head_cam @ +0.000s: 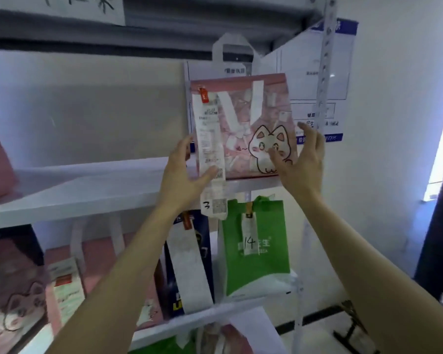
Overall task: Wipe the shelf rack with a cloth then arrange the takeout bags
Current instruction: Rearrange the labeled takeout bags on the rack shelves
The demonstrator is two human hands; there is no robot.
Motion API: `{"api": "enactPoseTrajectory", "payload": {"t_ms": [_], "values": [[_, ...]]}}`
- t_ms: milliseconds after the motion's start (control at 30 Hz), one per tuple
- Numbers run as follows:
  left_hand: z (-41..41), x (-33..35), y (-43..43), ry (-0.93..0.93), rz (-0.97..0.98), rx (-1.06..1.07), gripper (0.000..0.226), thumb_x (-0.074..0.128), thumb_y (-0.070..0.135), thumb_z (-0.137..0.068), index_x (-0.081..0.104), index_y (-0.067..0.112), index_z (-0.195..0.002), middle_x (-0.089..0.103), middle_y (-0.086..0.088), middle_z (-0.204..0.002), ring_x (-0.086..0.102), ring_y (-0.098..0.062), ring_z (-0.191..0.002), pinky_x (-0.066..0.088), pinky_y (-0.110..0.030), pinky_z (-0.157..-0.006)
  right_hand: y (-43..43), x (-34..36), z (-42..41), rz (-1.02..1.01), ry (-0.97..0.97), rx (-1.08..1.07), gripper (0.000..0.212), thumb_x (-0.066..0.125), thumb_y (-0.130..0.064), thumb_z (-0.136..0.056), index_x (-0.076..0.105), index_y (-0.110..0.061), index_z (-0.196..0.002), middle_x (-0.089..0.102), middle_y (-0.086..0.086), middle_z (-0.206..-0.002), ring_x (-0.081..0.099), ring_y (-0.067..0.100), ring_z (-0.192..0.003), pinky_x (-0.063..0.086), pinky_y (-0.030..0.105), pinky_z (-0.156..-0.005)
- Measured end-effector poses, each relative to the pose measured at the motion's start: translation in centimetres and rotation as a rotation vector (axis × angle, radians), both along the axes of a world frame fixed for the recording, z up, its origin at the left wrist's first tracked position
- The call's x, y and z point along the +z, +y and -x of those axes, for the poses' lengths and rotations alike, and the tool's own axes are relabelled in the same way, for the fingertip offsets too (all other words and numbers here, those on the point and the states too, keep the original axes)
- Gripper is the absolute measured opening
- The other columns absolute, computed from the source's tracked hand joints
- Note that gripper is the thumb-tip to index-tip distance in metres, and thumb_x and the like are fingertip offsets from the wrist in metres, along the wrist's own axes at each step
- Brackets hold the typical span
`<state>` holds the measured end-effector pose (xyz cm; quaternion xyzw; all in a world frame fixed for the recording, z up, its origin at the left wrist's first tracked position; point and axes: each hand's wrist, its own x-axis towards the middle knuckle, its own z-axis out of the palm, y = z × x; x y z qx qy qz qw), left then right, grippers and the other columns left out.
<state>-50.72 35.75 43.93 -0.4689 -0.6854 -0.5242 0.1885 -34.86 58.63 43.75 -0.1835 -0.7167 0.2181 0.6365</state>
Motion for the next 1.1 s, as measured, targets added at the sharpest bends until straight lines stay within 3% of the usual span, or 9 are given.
{"api": "enactPoseTrajectory", "payload": {"t_ms": [167,300,400,500,600,700,833,933,1100], "values": [[-1.4,-0.6,2.7,-0.029,0.009,0.042,0.091,0.085,0.034,-0.094,0.028,0.045,-0.164,0.051,0.039,-0.142,0.049,0.031,-0.119,0.04,-0.001,-0.1,4.8,-0.6,0.6,0.22,-0.285,0.228,0.084,0.07,-0.053,-0.097,0.028,-0.022,-0.162,0.058,0.001,-0.15,0.06,0.024,-0.131,0.053,0.055,-0.109],[-1.7,-1.3,2.6,-0.01,-0.001,0.137,0.089,0.086,0.024,-0.093,0.036,0.039,-0.164,0.054,0.011,-0.158,0.054,-0.009,-0.143,0.048,-0.041,-0.12,4.4,-0.6,1.8,0.186,-0.368,0.344,0.061,0.068,-0.045,-0.101,0.04,-0.022,-0.149,0.062,0.0,-0.146,0.06,0.024,-0.132,0.051,0.053,-0.11],[-1.6,-1.4,2.1,-0.019,0.008,0.21,0.075,0.081,0.021,-0.097,0.043,0.038,-0.16,0.055,0.007,-0.159,0.054,-0.014,-0.143,0.048,-0.049,-0.121,4.0,-0.2,2.4,0.194,-0.432,0.367,0.044,0.056,-0.041,-0.108,0.045,-0.017,-0.143,0.064,0.004,-0.138,0.06,0.023,-0.122,0.051,0.048,-0.105],[-1.6,-1.1,1.9,-0.055,-0.021,0.214,0.057,0.067,0.02,-0.108,0.047,0.044,-0.156,0.059,0.014,-0.153,0.063,-0.011,-0.134,0.057,-0.044,-0.112,4.4,0.1,2.0,0.278,-0.331,0.418,0.042,0.035,-0.039,-0.115,0.061,-0.007,-0.124,0.071,0.012,-0.119,0.066,0.033,-0.112,0.054,0.053,-0.101],[-1.4,-0.8,1.7,-0.11,-0.068,0.254,0.061,0.052,0.005,-0.112,0.048,0.05,-0.152,0.062,0.027,-0.133,0.069,0.012,-0.105,0.064,-0.02,-0.086,4.9,0.6,1.8,0.341,-0.316,0.423,0.045,0.035,-0.036,-0.116,0.067,-0.004,-0.114,0.073,0.018,-0.11,0.068,0.039,-0.106,0.055,0.055,-0.097],[-1.5,-0.7,1.5,-0.133,-0.071,0.259,0.069,0.049,-0.002,-0.11,0.045,0.051,-0.153,0.063,0.014,-0.134,0.064,0.022,-0.1,0.054,-0.003,-0.071,5.3,0.7,1.9,0.382,-0.338,0.438,0.042,0.037,-0.034,-0.115,0.07,-0.008,-0.115,0.075,0.018,-0.11,0.071,0.037,-0.101,0.058,0.049,-0.089],[-1.7,-0.7,1.6,-0.148,-0.071,0.261,0.069,0.05,0.0,-0.111,0.041,0.051,-0.158,0.065,0.014,-0.131,0.065,0.017,-0.102,0.054,-0.003,-0.07,5.5,0.5,1.9,0.34,-0.359,0.443,0.047,0.036,-0.037,-0.116,0.069,-0.004,-0.114,0.074,0.023,-0.11,0.064,0.026,-0.082,0.049,0.036,-0.07],[-1.8,-0.7,1.5,-0.145,-0.094,0.251,0.065,0.05,0.004,-0.112,0.04,0.047,-0.16,0.065,0.015,-0.13,0.068,0.01,-0.107,0.057,-0.01,-0.075,5.1,0.3,1.6,0.307,-0.355,0.451,0.048,0.037,-0.041,-0.115,0.067,-0.005,-0.117,0.073,0.02,-0.108,0.069,0.037,-0.097,0.057,0.05,-0.083],[-1.8,-0.7,1.4,-0.15,-0.095,0.221,0.062,0.054,0.007,-0.113,0.041,0.045,-0.16,0.061,0.014,-0.141,0.068,-0.002,-0.116,0.059,-0.023,-0.094,4.1,-0.3,1.1,0.231,-0.322,0.402,0.037,0.051,-0.042,-0.11,0.061,-0.013,-0.131,0.072,0.005,-0.115,0.068,0.026,-0.103,0.058,0.047,-0.087]]}}
